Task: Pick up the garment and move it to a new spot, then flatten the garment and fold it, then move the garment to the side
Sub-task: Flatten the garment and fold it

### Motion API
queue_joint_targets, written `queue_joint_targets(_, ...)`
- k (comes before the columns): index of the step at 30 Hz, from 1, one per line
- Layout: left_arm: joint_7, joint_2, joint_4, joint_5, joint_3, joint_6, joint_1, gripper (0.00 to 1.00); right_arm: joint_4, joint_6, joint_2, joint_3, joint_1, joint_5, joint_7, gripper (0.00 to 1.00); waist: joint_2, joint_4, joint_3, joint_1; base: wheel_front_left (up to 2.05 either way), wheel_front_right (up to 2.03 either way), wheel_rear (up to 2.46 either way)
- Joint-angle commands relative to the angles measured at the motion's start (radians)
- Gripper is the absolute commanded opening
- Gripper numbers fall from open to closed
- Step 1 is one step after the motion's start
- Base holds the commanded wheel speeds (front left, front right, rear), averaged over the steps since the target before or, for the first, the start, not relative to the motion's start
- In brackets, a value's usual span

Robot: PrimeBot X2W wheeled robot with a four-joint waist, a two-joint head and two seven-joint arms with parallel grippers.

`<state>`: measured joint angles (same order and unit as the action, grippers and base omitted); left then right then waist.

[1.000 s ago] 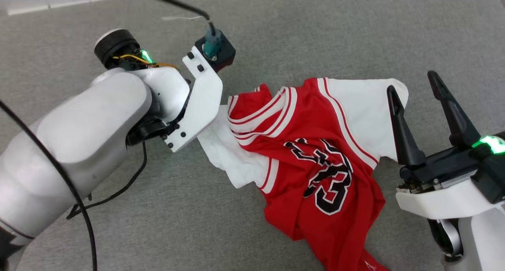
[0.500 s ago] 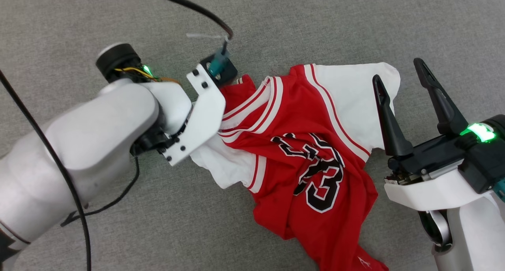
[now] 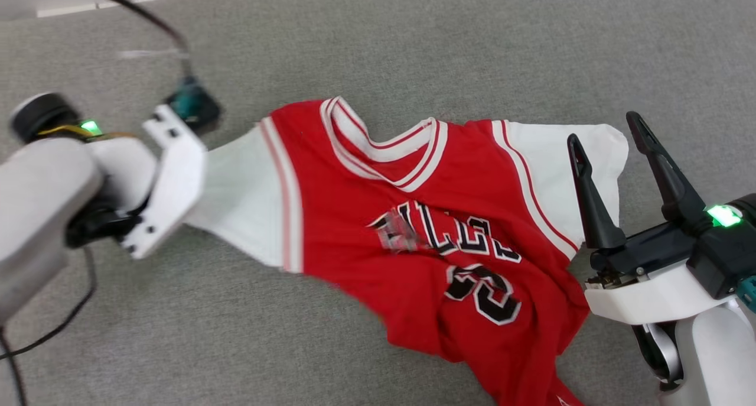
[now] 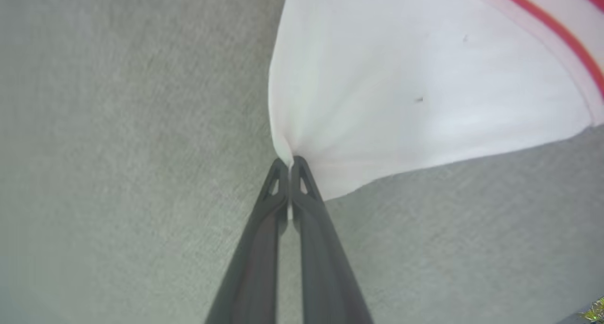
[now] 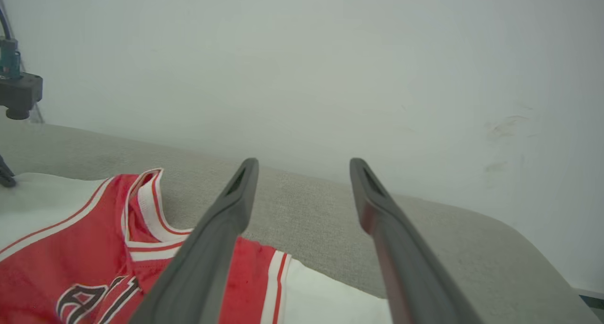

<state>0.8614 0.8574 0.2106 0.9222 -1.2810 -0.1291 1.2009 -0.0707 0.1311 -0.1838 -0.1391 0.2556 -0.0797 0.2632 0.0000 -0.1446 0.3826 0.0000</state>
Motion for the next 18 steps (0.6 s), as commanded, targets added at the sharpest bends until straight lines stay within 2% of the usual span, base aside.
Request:
queue_joint_targets(1, -0.016, 0.042, 0.026, 0.015, 0.001, 0.0, -0.029, 0.0, 0.004, -0.001, -0.008, -0.001, -0.013, 0.0, 0.002, 1.0, 0.0, 0.011, -0.01, 0.0, 0.0, 0.0, 0.0)
queue_joint_targets(5, -0.051, 0.093, 0.109, 0.063, 0.007, 0.005, -0.083, 0.0, 0.011, -0.001, -0.015, -0.002, -0.014, -0.002, 0.002, 1.0, 0.0, 0.012, -0.01, 0.0, 0.0, 0.0, 0.0)
queue_joint_targets(8, -0.094, 0.093, 0.166, 0.081, 0.01, 0.021, -0.124, 0.0, 0.019, -0.001, -0.016, -0.006, -0.014, -0.003, 0.002, 1.0, 0.0, 0.012, -0.011, 0.0, 0.0, 0.0, 0.0)
queue_joint_targets(9, -0.111, 0.086, 0.183, 0.084, 0.01, 0.028, -0.138, 0.2, 0.024, -0.001, -0.018, -0.009, -0.014, -0.004, 0.002, 1.0, 0.0, 0.013, -0.014, 0.0, 0.0, 0.0, 0.0)
queue_joint_targets(10, -0.136, 0.077, 0.196, 0.084, 0.013, 0.031, -0.146, 1.0, 0.028, -0.001, -0.02, -0.01, -0.016, -0.005, 0.002, 1.0, 0.0, 0.015, -0.019, 0.0, 0.0, 0.0, 0.0)
queue_joint_targets(14, -0.196, 0.051, 0.222, 0.073, 0.039, 0.024, -0.099, 1.0, 0.038, -0.001, -0.027, -0.013, -0.023, -0.001, 0.002, 1.0, 0.0, 0.031, -0.051, 0.0, 0.0, 0.0, 0.0)
queue_joint_targets(18, -0.175, 0.063, 0.204, 0.087, 0.053, 0.018, -0.058, 1.0, 0.04, -0.001, -0.033, -0.015, -0.028, -0.006, 0.002, 1.0, 0.0, 0.037, -0.068, 0.0, 0.0, 0.0, 0.0)
